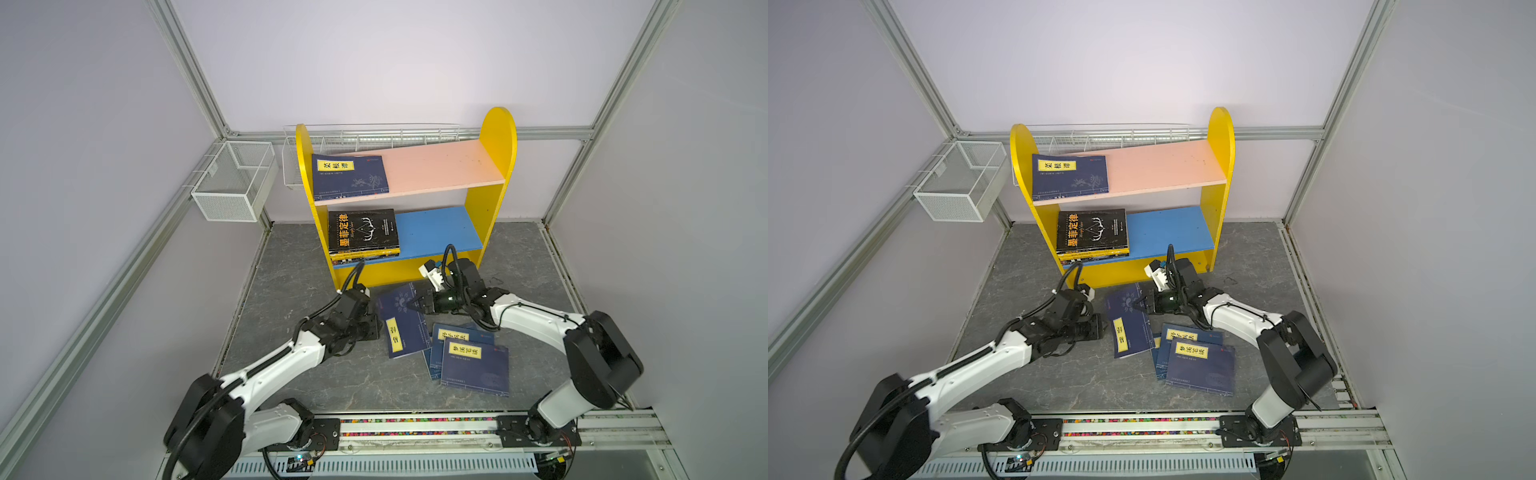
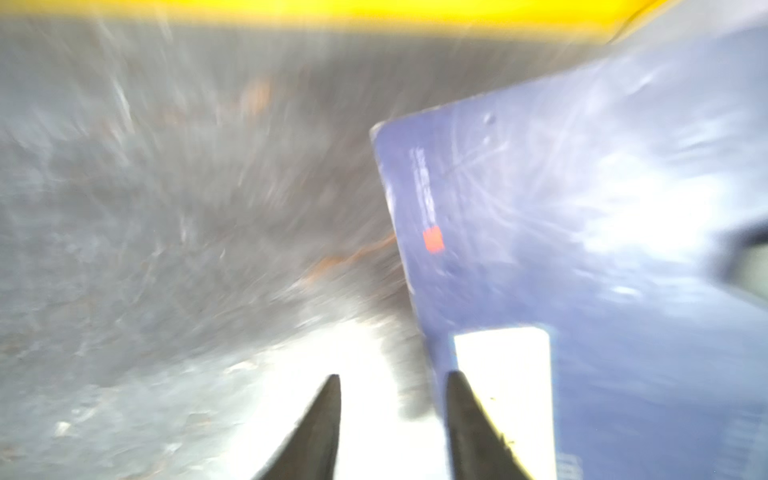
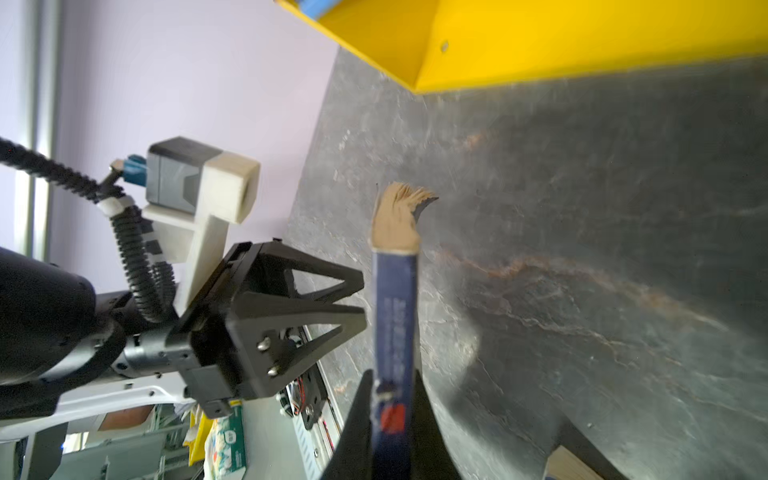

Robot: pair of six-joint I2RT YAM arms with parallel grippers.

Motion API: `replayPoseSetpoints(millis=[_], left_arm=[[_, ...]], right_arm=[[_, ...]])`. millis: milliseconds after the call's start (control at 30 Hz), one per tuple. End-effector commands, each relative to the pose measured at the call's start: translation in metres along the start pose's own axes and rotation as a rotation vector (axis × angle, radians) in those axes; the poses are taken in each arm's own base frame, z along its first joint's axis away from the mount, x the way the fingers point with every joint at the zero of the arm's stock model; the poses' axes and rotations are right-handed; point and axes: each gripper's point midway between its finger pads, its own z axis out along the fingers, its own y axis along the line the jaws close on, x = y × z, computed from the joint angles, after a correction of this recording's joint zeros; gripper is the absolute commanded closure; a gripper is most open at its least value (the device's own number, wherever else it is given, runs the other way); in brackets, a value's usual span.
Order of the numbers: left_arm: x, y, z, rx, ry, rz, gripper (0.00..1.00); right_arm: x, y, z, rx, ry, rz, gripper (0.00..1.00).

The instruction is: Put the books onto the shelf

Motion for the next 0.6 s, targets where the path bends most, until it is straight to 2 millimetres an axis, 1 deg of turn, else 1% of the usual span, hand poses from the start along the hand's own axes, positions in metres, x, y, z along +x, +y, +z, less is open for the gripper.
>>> replayPoseSetpoints(millis=[0,67,167,200,233,267,300,367,433,567], left_arm=[[-0.023,-0.018,-0.028,0.126,-0.166,-0.018,0.45],[-0.035,-0.03,-0.048,0.203,-0.249,-0.015,0.38],[-0.045,-0.05,-0.063,0.311,-0.294,-0.012,0.29],[-0.047,-0.057,-0.064,0.353,-0.297,-0.013,0.27],[-0.048,-0.067,-0.064,0.408,-0.293,-0.012,0.23],[-0.049,-0.076,-0.063,0.46,-0.289,-0.013,0.21],[-0.05,-0.083,-0.061,0.499,-0.283,-0.008,0.2],[-0.052,-0.095,-0.057,0.551,-0.262,0.01,0.18],[-0.057,-0.104,-0.055,0.582,-0.259,0.026,0.17],[-0.066,-0.12,-0.052,0.638,-0.258,0.041,0.16]], right_arm=[[-0.053,0.046,-0.036,-0.088,-0.237,-0.093,0.93],[-0.068,0.058,-0.053,-0.09,-0.323,-0.11,0.93],[-0.086,0.074,-0.077,-0.083,-0.446,-0.147,0.93],[-0.091,0.076,-0.084,-0.073,-0.488,-0.144,0.93],[-0.097,0.077,-0.093,-0.056,-0.541,-0.139,0.93],[-0.104,0.081,-0.104,-0.055,-0.603,-0.138,0.93],[-0.104,0.076,-0.109,-0.045,-0.642,-0.122,0.93],[-0.109,0.076,-0.123,-0.051,-0.73,-0.103,0.93],[-0.114,0.079,-0.13,-0.061,-0.775,-0.095,0.93],[-0.121,0.086,-0.136,-0.131,-0.831,-0.067,0.93]])
